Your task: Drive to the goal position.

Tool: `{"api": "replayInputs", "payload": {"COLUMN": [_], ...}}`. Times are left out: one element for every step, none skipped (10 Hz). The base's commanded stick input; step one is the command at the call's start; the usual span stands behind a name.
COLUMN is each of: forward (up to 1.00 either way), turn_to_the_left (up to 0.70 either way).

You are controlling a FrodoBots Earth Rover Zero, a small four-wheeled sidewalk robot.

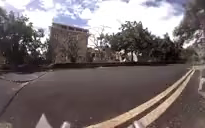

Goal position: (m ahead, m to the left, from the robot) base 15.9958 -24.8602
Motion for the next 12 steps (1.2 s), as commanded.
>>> {"api": "replayInputs", "payload": {"forward": [0.00, 0.00, 0.00, 0.00, 0.00, 0.00, 0.00, 0.00, 0.00, 0.00, 0.00, 0.00], "turn_to_the_left": [-0.85, -0.85, -0.85, -0.85, -0.85, -0.85, 0.00, 0.00, 0.00, 0.00, 0.00, 0.00]}}
